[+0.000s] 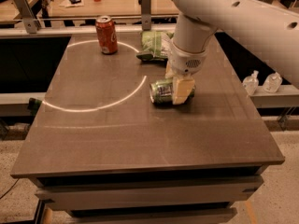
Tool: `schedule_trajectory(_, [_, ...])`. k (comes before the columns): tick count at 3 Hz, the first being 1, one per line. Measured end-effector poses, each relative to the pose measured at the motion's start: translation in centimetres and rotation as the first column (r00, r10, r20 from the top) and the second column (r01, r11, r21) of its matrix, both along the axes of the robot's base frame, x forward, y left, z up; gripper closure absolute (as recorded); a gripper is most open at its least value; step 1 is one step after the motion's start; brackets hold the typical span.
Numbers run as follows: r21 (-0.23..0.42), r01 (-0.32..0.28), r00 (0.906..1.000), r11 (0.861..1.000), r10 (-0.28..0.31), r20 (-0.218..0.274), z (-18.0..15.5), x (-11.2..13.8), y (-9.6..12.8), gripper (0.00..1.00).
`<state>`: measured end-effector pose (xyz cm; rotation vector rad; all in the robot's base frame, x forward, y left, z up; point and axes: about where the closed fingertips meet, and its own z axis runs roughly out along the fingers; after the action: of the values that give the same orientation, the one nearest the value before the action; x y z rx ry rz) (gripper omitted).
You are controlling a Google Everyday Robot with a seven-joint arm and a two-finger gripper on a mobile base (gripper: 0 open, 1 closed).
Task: Place green can upright
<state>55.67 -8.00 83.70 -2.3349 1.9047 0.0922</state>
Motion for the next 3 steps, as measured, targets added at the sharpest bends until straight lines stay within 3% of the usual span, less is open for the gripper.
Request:
schedule_trajectory(1, [0.055,0.0,1.0,0.999,-0.001,0.006,1.2,0.0,0.3,0.88])
schedule_trajectory(2, [0.186,0.009,0.9999,0.982,-0.008,-0.007,3.6,-0.9,1.1,1.0])
schedule_trajectory(3, [0.41,0.083,0.9962,0.908,-0.065,-0.057,6.3,-0.9,0.1,1.0])
